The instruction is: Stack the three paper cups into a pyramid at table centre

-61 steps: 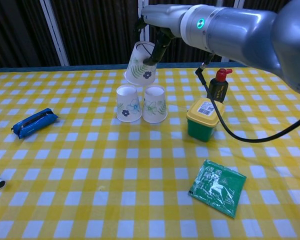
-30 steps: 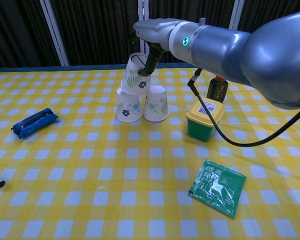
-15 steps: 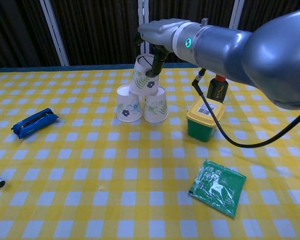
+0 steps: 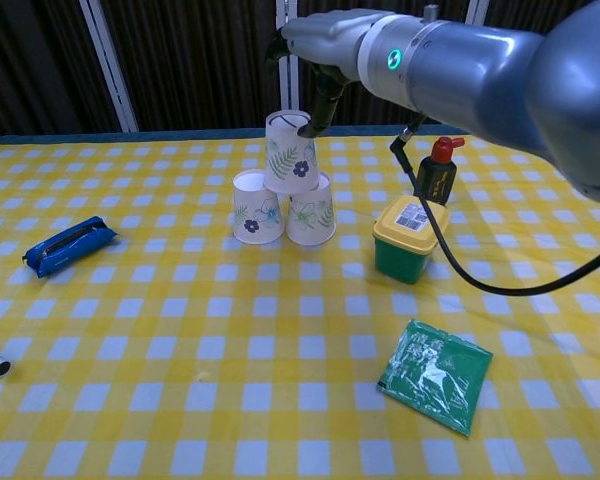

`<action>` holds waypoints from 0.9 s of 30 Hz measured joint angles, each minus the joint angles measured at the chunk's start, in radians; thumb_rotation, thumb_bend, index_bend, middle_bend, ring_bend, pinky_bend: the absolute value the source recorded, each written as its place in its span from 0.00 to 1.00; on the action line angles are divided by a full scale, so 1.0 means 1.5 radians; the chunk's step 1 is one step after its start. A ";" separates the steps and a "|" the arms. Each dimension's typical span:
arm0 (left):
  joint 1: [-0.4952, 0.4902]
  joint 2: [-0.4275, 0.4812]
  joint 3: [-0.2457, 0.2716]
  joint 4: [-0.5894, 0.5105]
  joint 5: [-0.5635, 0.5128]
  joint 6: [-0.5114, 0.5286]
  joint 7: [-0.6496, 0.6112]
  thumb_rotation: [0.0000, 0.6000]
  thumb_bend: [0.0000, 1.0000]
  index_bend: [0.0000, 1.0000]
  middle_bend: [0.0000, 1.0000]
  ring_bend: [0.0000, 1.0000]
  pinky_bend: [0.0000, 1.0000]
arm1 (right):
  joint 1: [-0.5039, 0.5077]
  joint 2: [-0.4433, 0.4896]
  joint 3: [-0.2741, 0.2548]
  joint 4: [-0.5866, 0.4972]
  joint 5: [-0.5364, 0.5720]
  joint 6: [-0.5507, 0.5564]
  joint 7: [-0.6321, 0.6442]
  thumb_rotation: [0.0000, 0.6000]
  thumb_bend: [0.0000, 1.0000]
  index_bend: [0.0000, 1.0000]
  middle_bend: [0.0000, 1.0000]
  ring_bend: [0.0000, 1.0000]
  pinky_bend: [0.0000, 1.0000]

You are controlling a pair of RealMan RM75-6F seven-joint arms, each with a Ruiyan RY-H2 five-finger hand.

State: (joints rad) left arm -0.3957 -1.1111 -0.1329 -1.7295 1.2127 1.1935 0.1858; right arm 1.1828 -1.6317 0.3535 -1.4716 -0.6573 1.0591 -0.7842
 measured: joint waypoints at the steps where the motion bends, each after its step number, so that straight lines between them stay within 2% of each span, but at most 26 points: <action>1: 0.000 0.000 0.000 0.000 0.000 0.001 0.000 1.00 0.25 0.00 0.00 0.00 0.00 | -0.004 0.008 -0.001 -0.010 -0.002 0.007 -0.002 1.00 0.18 0.20 0.00 0.00 0.00; 6: 0.007 0.003 -0.002 -0.004 0.000 0.017 0.002 1.00 0.25 0.00 0.00 0.00 0.00 | -0.039 0.053 -0.018 -0.074 -0.014 0.044 -0.004 1.00 0.17 0.18 0.00 0.00 0.00; 9: 0.014 0.004 -0.002 -0.008 0.002 0.031 0.006 1.00 0.25 0.00 0.00 0.00 0.00 | -0.086 0.100 -0.044 -0.132 -0.038 0.080 0.006 1.00 0.17 0.14 0.00 0.00 0.00; 15: 0.032 0.001 0.010 -0.018 0.026 0.068 0.024 1.00 0.24 0.00 0.00 0.00 0.00 | -0.221 0.185 -0.133 -0.206 -0.144 0.163 0.087 1.00 0.17 0.09 0.00 0.00 0.00; 22: 0.076 -0.017 0.050 -0.009 0.087 0.122 0.031 1.00 0.17 0.00 0.00 0.00 0.00 | -0.398 0.238 -0.260 -0.199 -0.299 0.259 0.250 1.00 0.16 0.02 0.00 0.00 0.00; 27: 0.101 -0.027 0.068 0.005 0.122 0.157 0.033 1.00 0.13 0.00 0.00 0.00 0.00 | -0.500 0.248 -0.319 -0.159 -0.391 0.314 0.343 1.00 0.15 0.00 0.00 0.00 0.00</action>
State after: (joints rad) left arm -0.2446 -1.1517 -0.0306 -1.7214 1.3959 1.4289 0.2353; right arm 0.4325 -1.2596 -0.1252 -1.7102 -1.2433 1.5295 -0.2704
